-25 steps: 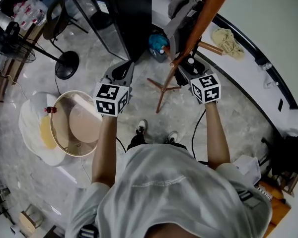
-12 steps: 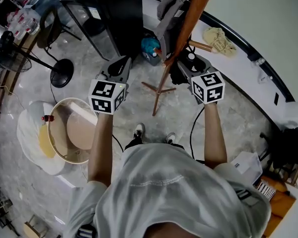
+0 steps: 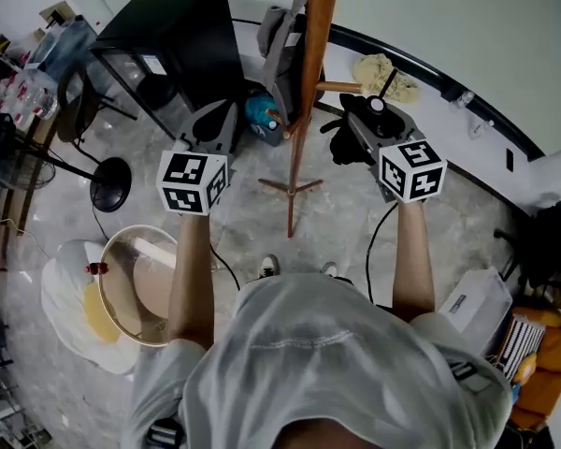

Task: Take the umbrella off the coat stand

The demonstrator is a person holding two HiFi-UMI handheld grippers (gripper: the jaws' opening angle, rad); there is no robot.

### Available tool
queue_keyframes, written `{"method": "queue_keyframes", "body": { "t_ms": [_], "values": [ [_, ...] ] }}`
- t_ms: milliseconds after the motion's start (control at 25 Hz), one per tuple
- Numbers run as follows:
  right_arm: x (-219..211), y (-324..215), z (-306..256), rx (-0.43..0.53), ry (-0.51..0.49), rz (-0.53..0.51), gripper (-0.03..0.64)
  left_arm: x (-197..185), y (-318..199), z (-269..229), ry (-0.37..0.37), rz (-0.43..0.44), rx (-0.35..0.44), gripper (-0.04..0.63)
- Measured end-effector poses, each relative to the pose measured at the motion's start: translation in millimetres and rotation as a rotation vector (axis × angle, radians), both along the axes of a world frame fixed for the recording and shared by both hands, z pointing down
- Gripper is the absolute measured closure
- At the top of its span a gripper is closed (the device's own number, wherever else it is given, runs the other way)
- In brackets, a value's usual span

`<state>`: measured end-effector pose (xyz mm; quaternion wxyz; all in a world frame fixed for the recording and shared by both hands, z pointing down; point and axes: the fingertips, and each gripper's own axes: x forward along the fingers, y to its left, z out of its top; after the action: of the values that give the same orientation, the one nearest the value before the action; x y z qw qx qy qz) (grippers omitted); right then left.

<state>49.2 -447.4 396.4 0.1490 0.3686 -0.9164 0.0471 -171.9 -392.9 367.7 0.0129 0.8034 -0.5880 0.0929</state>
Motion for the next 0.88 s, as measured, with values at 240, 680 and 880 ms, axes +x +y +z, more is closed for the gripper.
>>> {"method": "queue_keyframes", "body": {
  "t_ms": [240, 680, 880],
  "values": [
    [51.2, 8.4, -29.9, 0.043, 0.006, 0.119, 0.397, 13.1, -18.7, -18.7, -0.009, 0.040, 0.052, 0.580],
    [144.7, 45.9, -51.0, 0.069, 0.021, 0.329, 0.398, 40.2, -38.4, -40.7, -0.011, 0.089, 0.121, 0.580],
    [168.2, 62.2, -55.3, 0.091, 0.047, 0.381, 0.399, 52.2, -41.8, -44.7, -0.041, 0.108, 0.135, 0.580]
  ]
}}
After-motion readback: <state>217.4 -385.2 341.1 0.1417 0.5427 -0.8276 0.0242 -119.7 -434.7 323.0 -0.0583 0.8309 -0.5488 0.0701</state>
